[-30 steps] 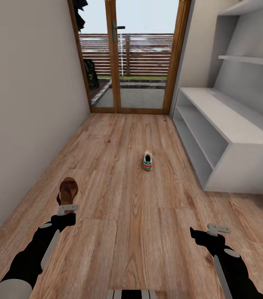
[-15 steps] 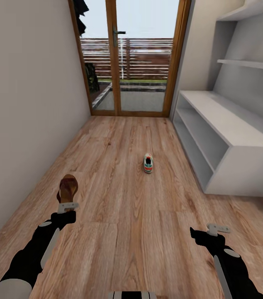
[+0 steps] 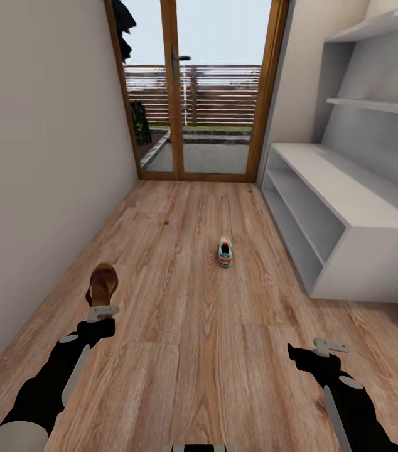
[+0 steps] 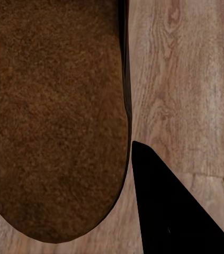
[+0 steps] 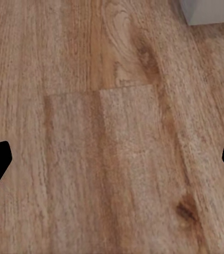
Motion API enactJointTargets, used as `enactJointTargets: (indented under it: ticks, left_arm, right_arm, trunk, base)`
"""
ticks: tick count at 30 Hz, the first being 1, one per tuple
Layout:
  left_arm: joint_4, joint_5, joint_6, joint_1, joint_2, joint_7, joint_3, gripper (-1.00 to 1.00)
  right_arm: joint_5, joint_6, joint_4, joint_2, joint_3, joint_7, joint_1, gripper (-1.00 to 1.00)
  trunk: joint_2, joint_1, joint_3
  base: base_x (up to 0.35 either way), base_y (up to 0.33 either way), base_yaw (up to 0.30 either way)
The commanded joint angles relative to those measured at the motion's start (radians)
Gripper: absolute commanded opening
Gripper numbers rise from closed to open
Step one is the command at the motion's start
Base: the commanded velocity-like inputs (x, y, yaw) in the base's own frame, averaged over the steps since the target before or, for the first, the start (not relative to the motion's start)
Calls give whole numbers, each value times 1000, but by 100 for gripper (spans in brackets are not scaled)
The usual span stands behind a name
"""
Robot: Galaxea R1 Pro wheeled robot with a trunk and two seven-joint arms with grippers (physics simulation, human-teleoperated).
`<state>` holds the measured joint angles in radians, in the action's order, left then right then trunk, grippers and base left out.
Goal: Pick up the two gym shoes and the two sandals from the corridor floor and place them onto the hallstand (shoe rack) in the corridor, making sure they are on the rack and not on the floor. Arrange them so the two gym shoes are next to each other and the two sandals are next to each other.
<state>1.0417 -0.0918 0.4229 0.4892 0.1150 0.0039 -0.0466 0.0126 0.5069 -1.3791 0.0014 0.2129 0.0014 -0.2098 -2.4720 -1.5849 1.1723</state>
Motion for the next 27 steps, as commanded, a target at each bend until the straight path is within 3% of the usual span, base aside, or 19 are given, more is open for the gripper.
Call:
enactJointTargets:
  ticks: [1,11,20,27]
  left_arm:
    - [1,-6,7,0,0,-2,-1,-100]
    - [1,-6,8,0,0,-2,-1,-100]
    - [1,-6,7,0,0,-2,0,-100]
    - [0,-6,8,0,-1,-2,-1,-100]
  right_arm:
    - [1,5,-1,0,0,0,0,100]
    - [1,5,-1,0,0,0,0,100]
    - [1,5,-1,0,0,0,0,100]
    - [1,5,-1,0,0,0,0,100]
  trunk:
    - [7,4,-4]
    - [77,42,-52]
    - [77,42,-66]
    - [77,42,-78]
  base:
    - [0,0,0]
    - [0,0,0]
    - [3,0,0]
    - [225,41,0]
